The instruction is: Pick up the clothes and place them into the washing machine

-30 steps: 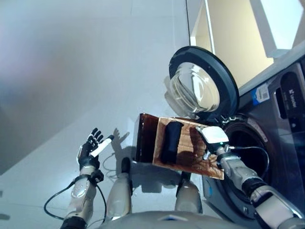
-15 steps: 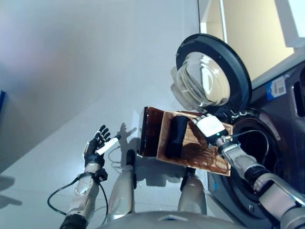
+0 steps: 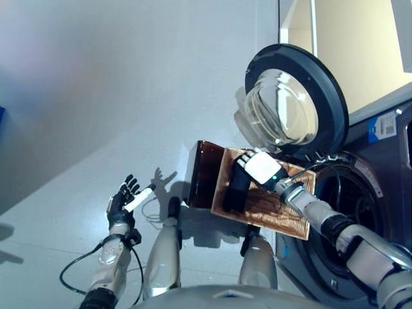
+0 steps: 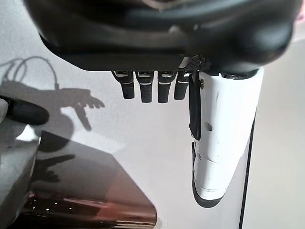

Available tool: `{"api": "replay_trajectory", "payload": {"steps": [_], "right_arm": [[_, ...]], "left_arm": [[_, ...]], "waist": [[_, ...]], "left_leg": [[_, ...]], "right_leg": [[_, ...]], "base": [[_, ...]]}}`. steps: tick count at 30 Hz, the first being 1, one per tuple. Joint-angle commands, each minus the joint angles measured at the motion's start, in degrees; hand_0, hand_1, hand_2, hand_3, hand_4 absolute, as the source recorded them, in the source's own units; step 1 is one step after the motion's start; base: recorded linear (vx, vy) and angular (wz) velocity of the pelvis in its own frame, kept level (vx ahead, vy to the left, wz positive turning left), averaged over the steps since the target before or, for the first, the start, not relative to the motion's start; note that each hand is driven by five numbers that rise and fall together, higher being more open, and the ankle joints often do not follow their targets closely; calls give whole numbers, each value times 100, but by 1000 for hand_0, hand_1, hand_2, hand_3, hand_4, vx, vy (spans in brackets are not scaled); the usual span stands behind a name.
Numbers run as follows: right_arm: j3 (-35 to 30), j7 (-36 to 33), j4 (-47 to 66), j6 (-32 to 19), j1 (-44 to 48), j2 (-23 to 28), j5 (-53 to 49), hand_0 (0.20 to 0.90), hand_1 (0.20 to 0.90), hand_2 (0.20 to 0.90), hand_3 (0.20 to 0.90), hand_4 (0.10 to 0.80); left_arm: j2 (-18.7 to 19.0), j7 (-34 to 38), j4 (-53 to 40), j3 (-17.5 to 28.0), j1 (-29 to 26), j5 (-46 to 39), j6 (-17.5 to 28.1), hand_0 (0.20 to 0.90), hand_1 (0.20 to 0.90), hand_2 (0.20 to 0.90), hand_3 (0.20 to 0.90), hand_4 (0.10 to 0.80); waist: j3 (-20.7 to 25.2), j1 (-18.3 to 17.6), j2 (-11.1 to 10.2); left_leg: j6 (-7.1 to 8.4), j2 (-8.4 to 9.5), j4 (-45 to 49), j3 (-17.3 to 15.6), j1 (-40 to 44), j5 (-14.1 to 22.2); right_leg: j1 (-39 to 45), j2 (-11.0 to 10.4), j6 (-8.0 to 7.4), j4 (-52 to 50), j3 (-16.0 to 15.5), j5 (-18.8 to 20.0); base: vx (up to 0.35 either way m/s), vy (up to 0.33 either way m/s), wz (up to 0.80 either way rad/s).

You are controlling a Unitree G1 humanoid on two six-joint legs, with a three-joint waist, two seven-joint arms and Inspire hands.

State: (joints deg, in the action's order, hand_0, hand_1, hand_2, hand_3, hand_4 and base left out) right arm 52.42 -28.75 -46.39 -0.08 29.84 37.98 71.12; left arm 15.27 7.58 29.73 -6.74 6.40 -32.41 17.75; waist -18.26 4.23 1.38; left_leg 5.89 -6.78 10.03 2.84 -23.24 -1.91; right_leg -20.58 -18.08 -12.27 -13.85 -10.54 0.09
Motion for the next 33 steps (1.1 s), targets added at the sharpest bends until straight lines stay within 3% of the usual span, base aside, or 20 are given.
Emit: {"api": "replay_trajectory", "payload": {"steps": [1, 19, 27, 33], "right_arm": [[77, -303, 349, 74, 276, 44, 158, 900, 900, 900, 900, 800], [672, -126, -216, 13, 596, -80, 384, 900, 900, 900, 900, 800], [316, -206, -781, 228, 521, -36, 262, 900, 900, 900, 900, 800], [402, -77, -929, 226, 504, 54, 406, 900, 900, 900, 900, 800]], "left_arm": [[285, 122, -207, 379, -122, 25, 526, 900, 900, 900, 900, 800], [460, -55, -529, 301, -20, -90, 534, 900, 900, 900, 900, 800], [574, -186, -923, 294, 224, -136, 546, 900, 900, 900, 900, 800], [621, -301, -1136, 317, 370, -188, 518, 900, 900, 900, 900, 800]], "waist": [[301, 86, -275], [196, 222, -244], [102, 230, -87], [182, 250, -43]], "left_leg": [[416, -323, 322, 29, -228, -104], [401, -242, 669, 173, -550, -38], [300, -136, 1700, 235, -1167, 383], [263, -115, 2253, 239, -1561, 638]], "right_leg": [[-201, -234, -49, -85, 231, 535], [-444, -241, 4, -506, 244, 366], [-1051, -333, 55, -1438, 471, 22], [-1476, -375, 98, -1966, 617, -224]], "base": [[0, 0, 0], [-17, 2, 3], [-46, 40, 7], [-21, 21, 0]]}}
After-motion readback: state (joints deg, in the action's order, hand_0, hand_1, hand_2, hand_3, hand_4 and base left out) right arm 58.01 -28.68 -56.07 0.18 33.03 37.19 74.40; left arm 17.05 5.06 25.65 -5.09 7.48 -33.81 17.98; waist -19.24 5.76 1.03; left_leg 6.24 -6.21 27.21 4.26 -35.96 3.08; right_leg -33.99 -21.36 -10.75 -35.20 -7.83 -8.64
